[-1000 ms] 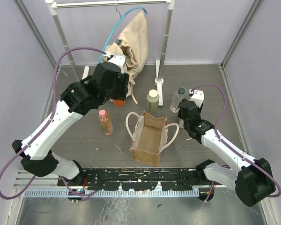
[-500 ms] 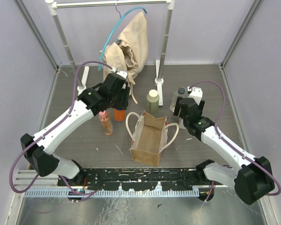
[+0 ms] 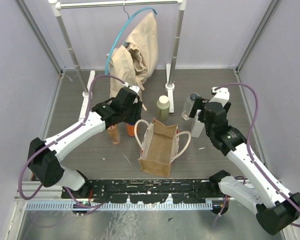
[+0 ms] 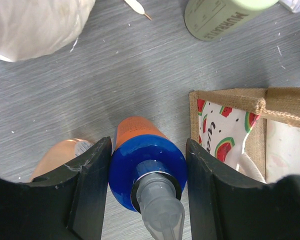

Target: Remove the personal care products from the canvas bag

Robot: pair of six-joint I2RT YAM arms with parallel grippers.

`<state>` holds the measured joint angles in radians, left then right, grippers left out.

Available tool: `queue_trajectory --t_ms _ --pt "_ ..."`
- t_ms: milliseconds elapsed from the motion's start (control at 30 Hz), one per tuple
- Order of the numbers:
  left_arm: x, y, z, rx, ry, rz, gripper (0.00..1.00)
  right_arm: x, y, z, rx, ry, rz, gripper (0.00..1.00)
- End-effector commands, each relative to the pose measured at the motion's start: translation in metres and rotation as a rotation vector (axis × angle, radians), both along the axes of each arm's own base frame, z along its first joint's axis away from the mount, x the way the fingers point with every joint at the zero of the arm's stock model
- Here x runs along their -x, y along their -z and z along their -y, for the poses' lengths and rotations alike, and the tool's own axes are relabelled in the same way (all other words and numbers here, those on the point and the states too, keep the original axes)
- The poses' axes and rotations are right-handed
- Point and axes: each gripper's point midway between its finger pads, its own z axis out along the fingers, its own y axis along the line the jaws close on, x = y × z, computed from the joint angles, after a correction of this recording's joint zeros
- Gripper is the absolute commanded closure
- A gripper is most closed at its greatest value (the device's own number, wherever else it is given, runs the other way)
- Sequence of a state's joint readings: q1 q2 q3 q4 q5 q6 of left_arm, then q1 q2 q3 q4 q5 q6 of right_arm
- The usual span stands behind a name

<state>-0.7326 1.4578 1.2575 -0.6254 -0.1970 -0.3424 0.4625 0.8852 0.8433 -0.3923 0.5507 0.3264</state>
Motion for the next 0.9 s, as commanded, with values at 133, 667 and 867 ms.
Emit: queue_trajectory --t_ms 133,667,867 --pt "-0.014 -0.003 0.021 0.101 0.007 0.044 0.83 0.005 -0.064 -0.005 -0.026 -0.074 0.127 0.03" --pt "-0.011 0.012 0.015 0.093 -0.024 0.029 0.34 0.005 -0.082 -0.01 -0.026 -0.101 0.119 0.03" --pt "-0.01 0.007 0.006 0.045 -0.028 0.032 0.19 0.001 -0.079 -0.013 -0.034 -0.106 0.113 0.03"
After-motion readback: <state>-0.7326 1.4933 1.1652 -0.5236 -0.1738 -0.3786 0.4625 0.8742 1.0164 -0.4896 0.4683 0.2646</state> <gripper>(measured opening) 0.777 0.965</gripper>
